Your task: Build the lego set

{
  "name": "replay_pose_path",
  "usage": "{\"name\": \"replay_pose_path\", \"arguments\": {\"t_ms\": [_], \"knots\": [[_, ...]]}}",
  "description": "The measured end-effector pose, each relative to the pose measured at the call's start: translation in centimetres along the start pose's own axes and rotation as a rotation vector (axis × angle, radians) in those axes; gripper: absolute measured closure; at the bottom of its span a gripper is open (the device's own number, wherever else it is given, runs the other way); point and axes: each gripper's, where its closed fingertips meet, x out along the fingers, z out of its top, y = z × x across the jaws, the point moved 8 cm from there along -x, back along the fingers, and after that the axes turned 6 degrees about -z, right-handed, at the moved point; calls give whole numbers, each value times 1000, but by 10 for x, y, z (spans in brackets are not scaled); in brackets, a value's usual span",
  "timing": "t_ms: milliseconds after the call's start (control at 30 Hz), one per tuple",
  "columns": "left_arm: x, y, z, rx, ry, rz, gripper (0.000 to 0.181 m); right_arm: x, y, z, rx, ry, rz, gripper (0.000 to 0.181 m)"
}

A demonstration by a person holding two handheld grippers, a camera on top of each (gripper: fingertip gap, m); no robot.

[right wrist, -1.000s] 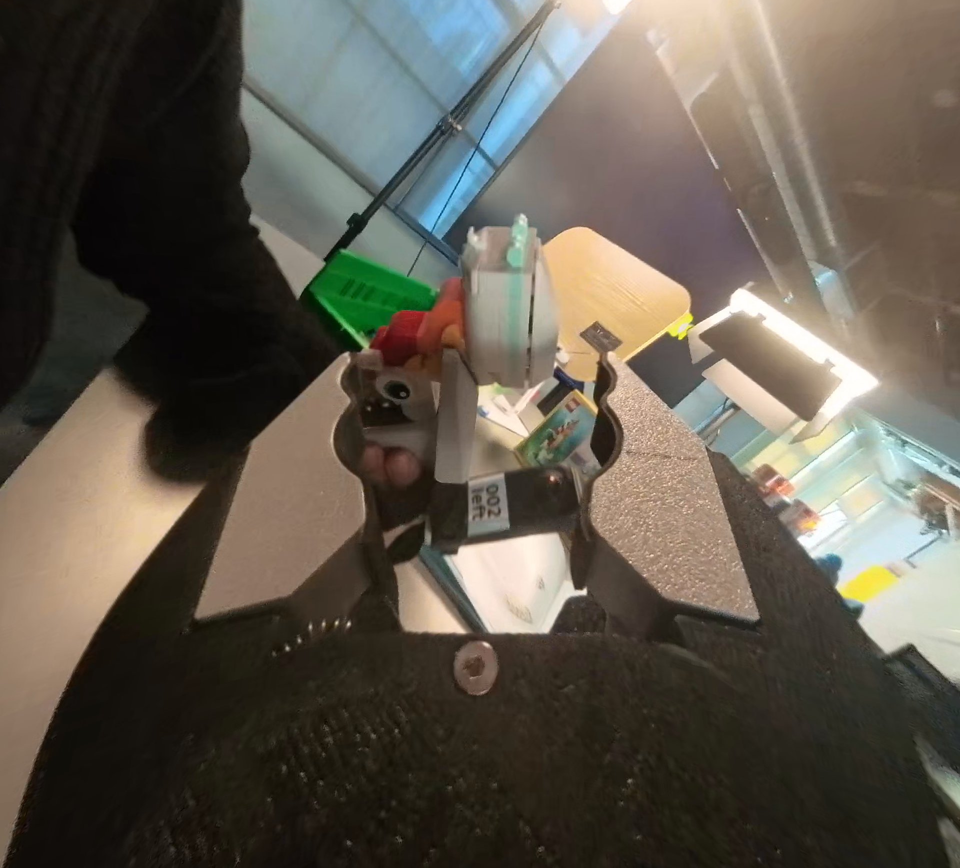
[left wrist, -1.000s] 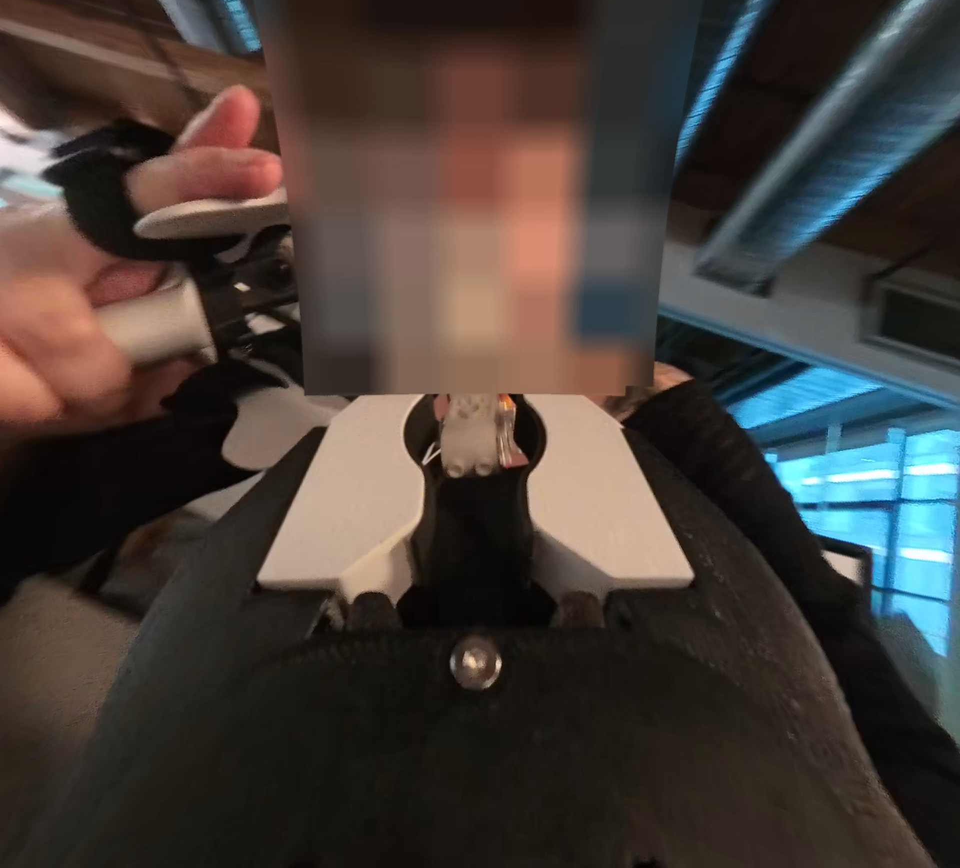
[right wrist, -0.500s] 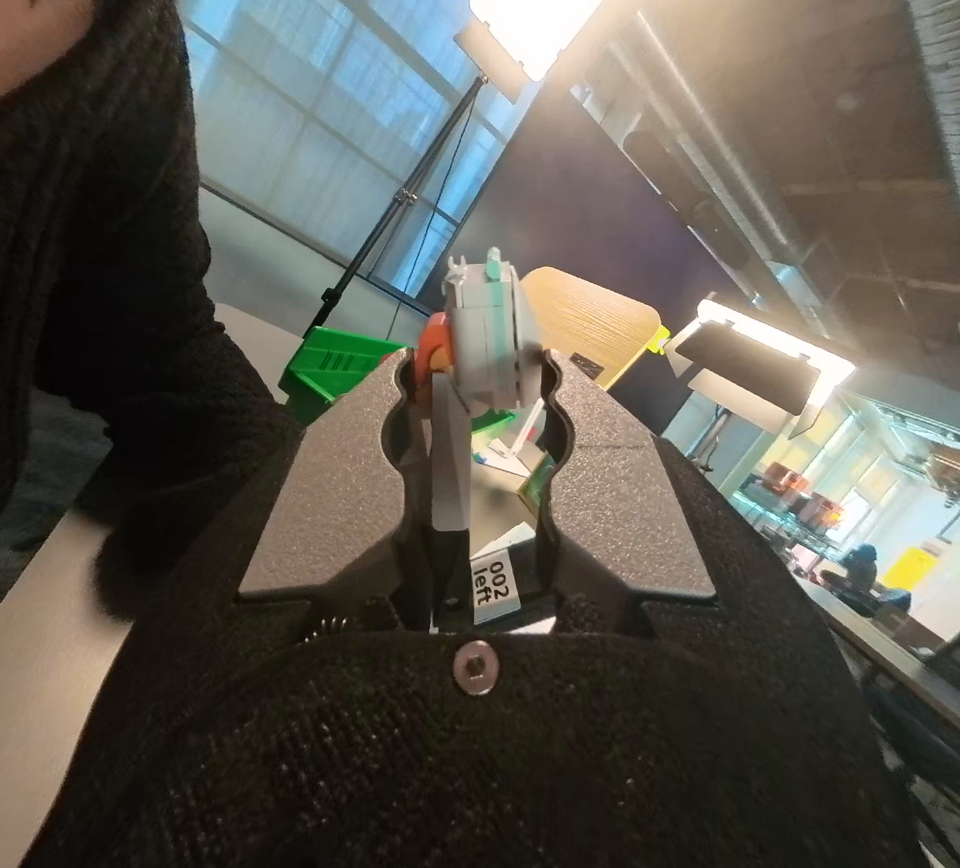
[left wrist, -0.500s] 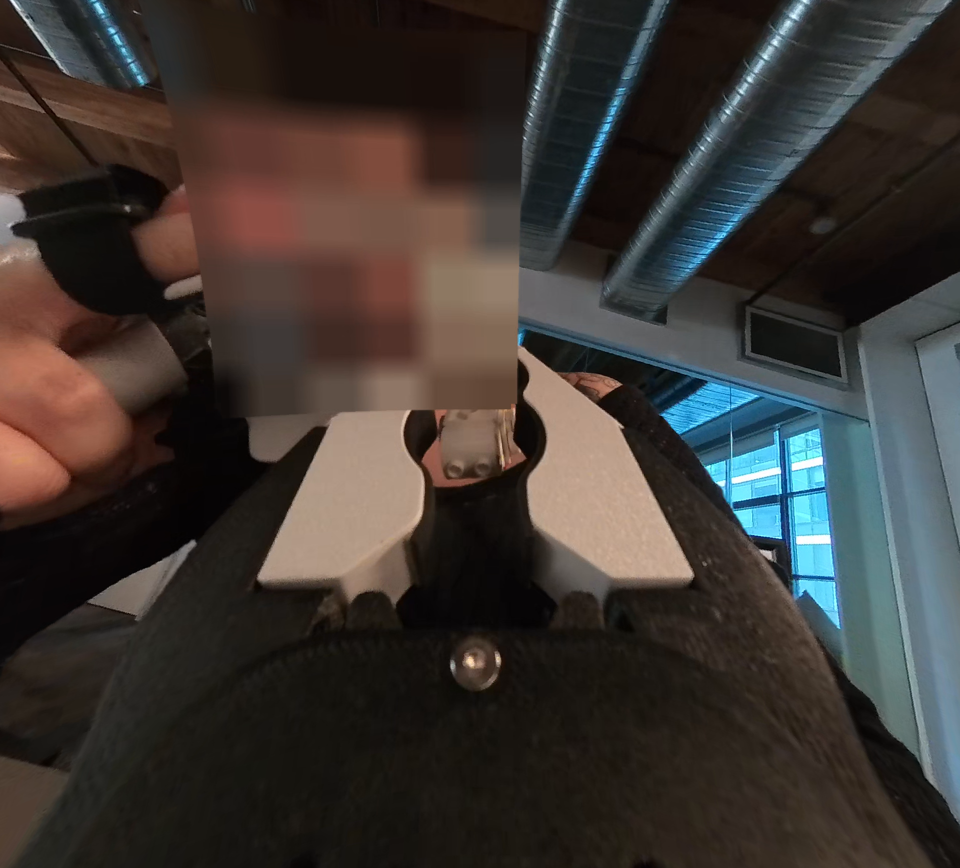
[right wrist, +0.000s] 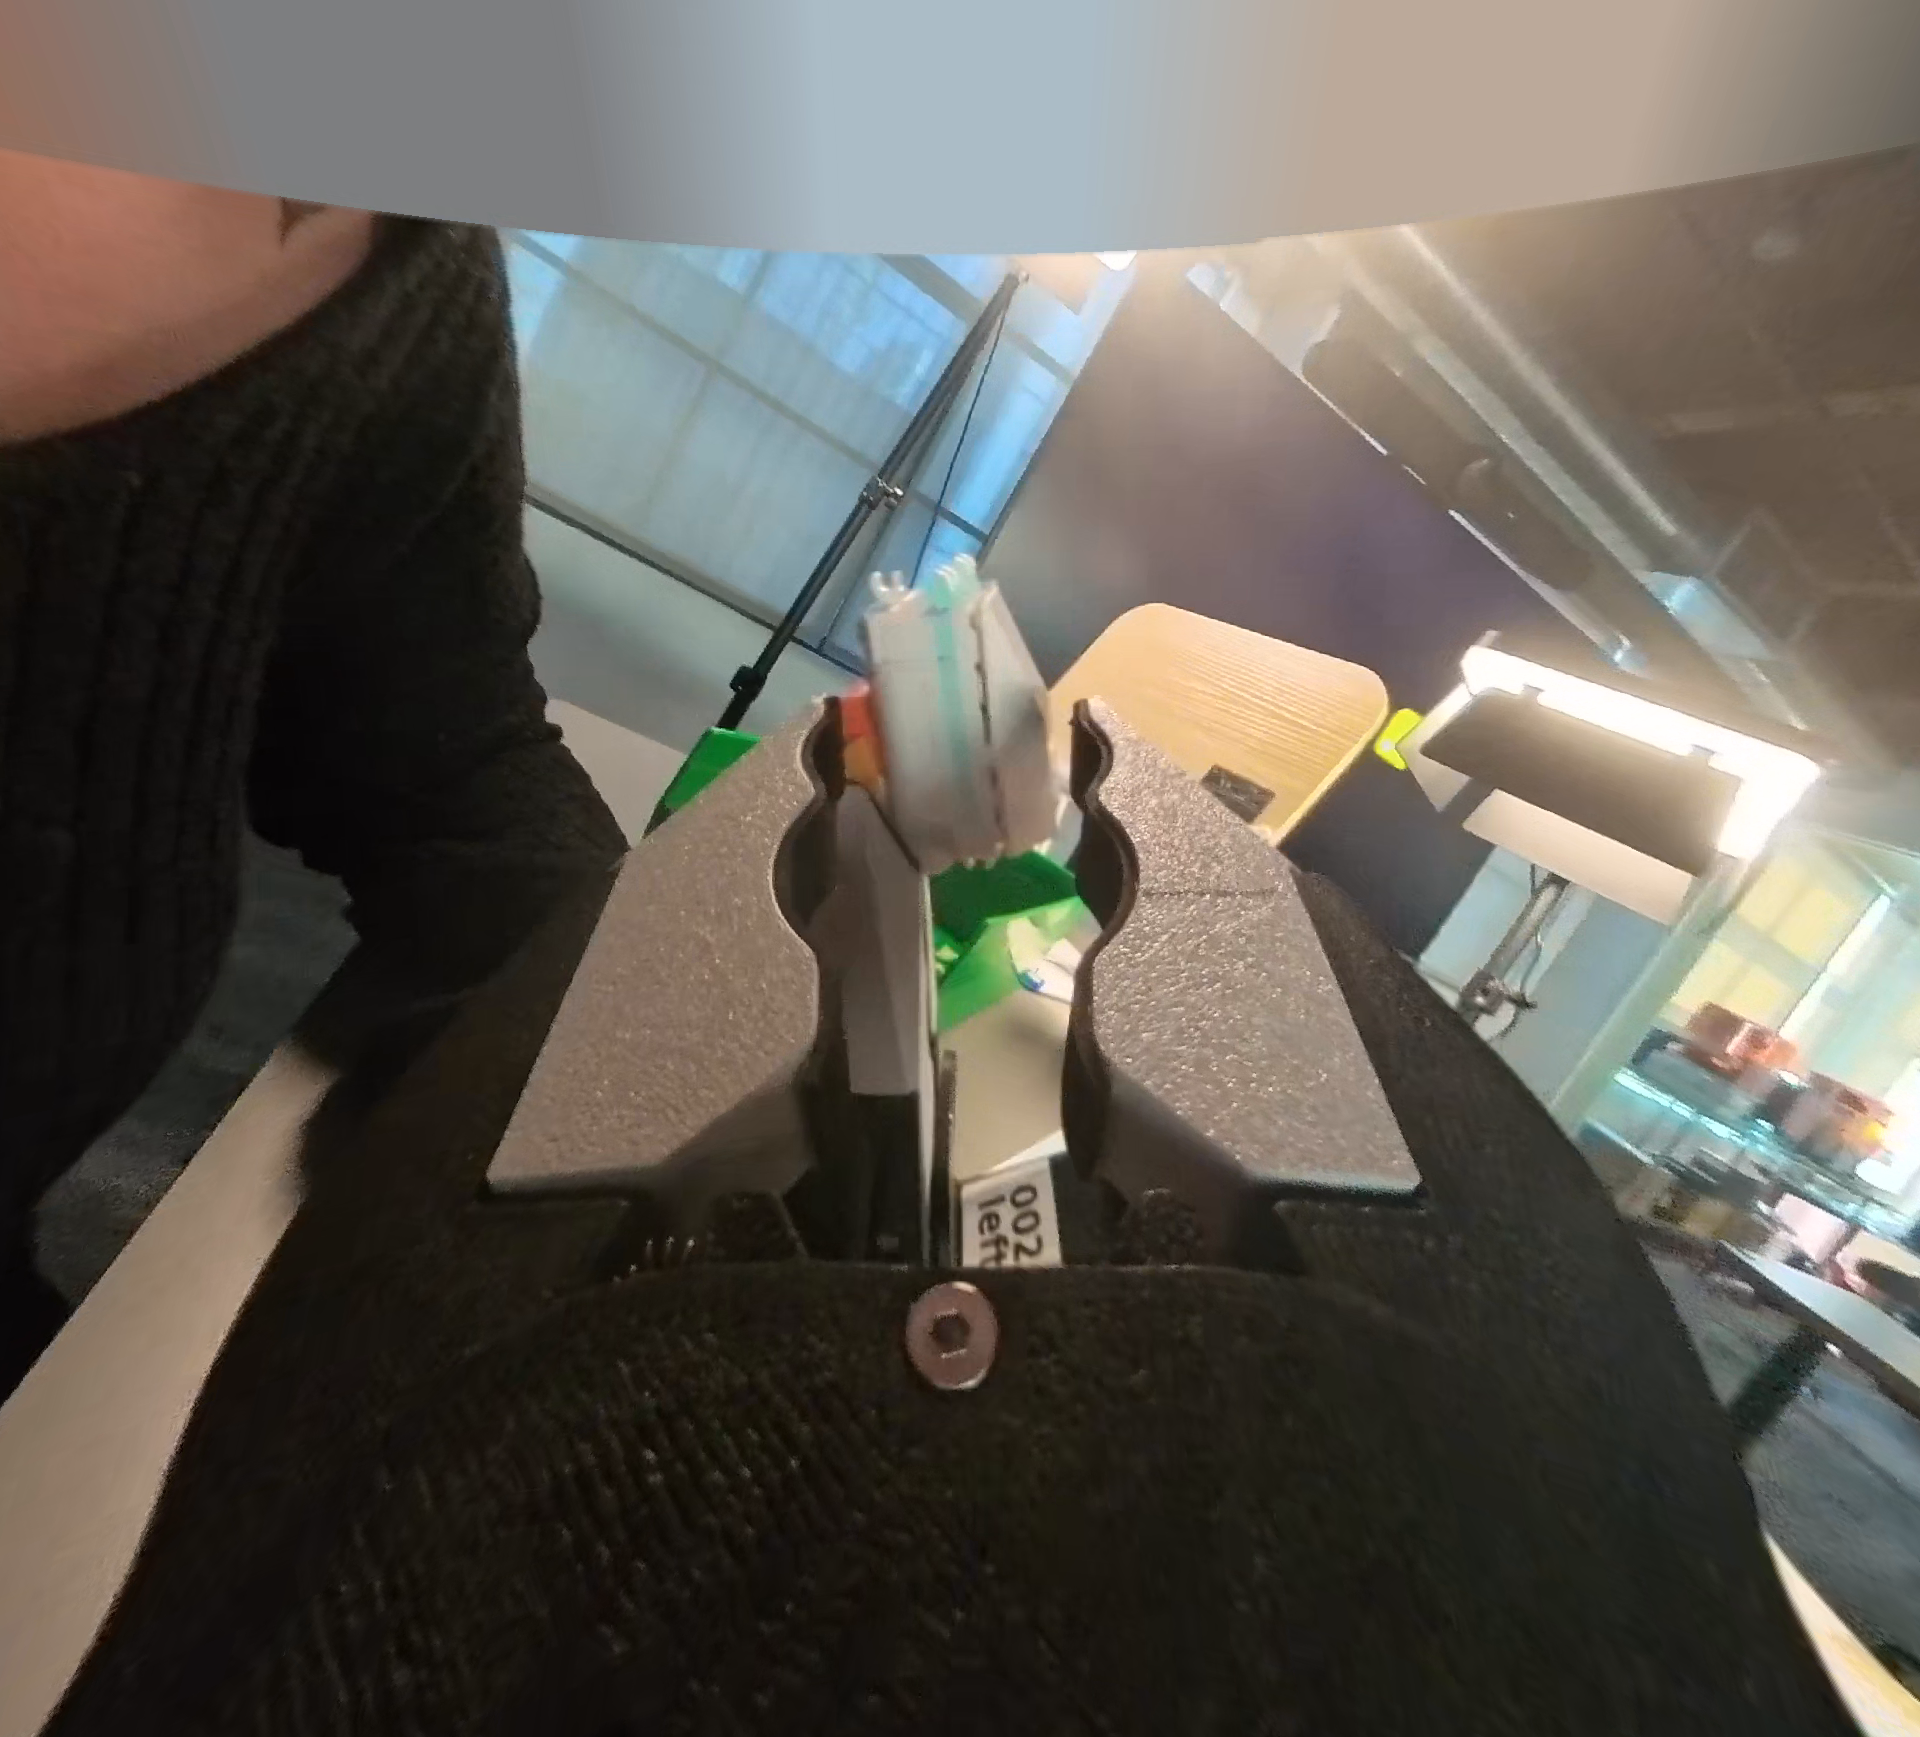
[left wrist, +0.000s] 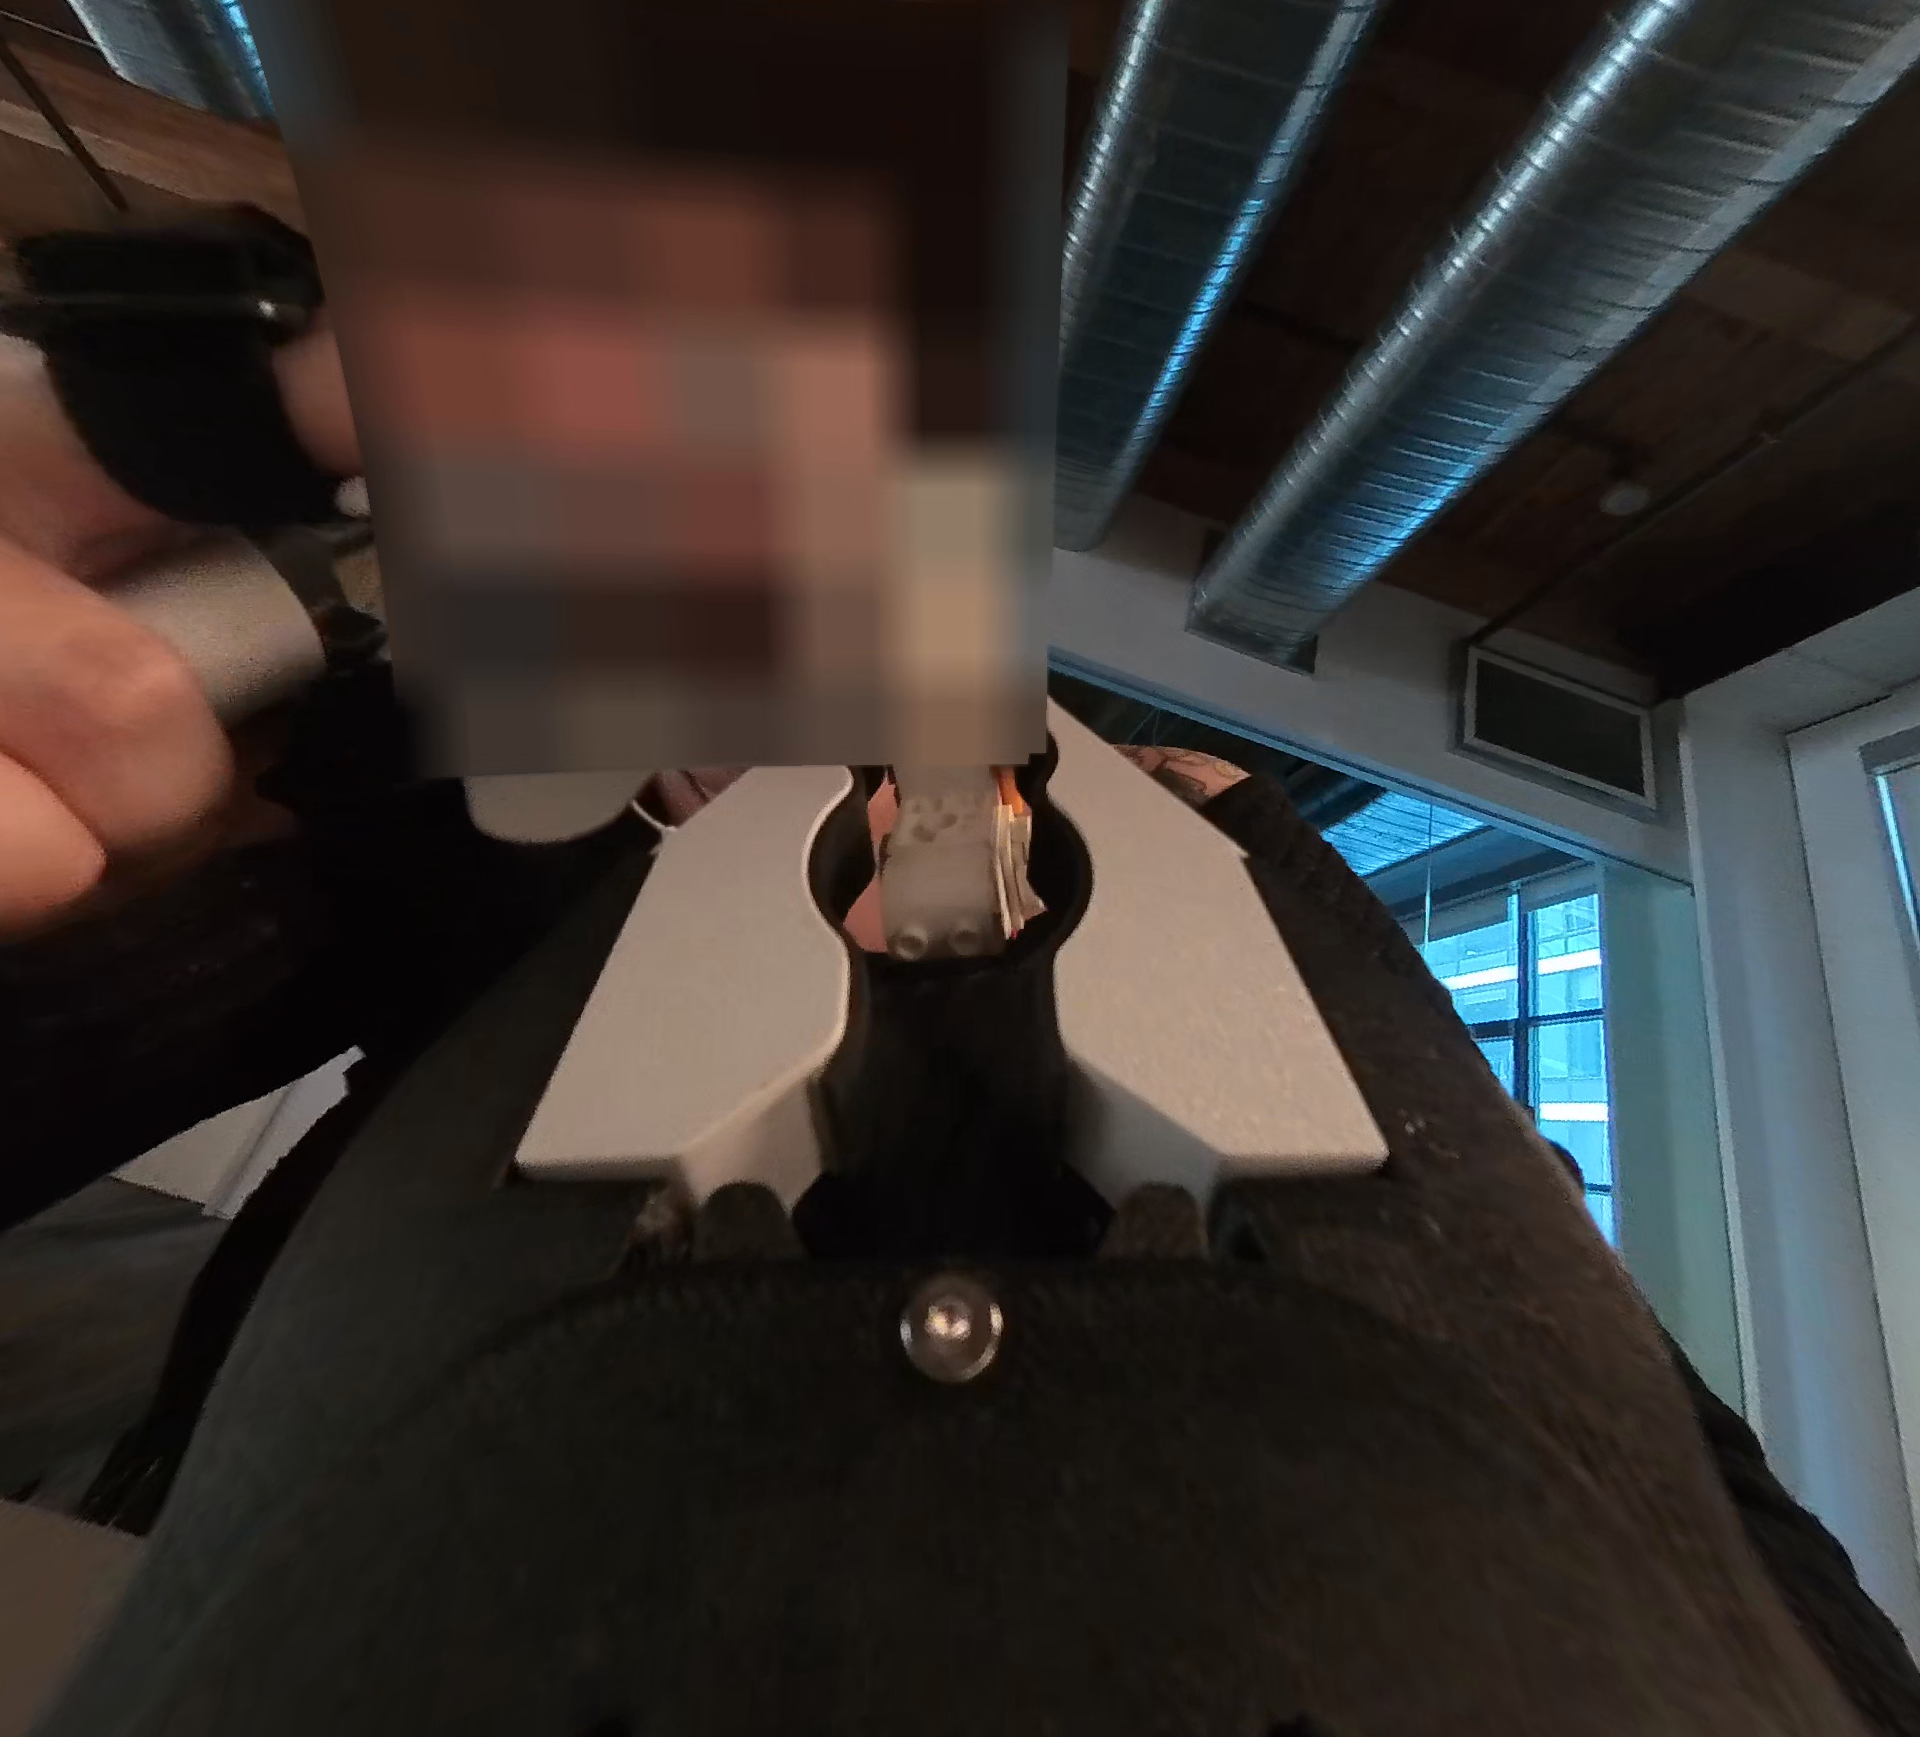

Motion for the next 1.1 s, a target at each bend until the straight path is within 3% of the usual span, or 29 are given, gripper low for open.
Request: {"name": "replay_pose_path", "arguments": {"t_ms": [267,1100], "knots": [[-1,4,-2,-37,8,27,158,-3,0,0,-32,40,27,150],[1,5,-5,-58,39,18,159,-4,3,1,-3,41,57,150]]}}
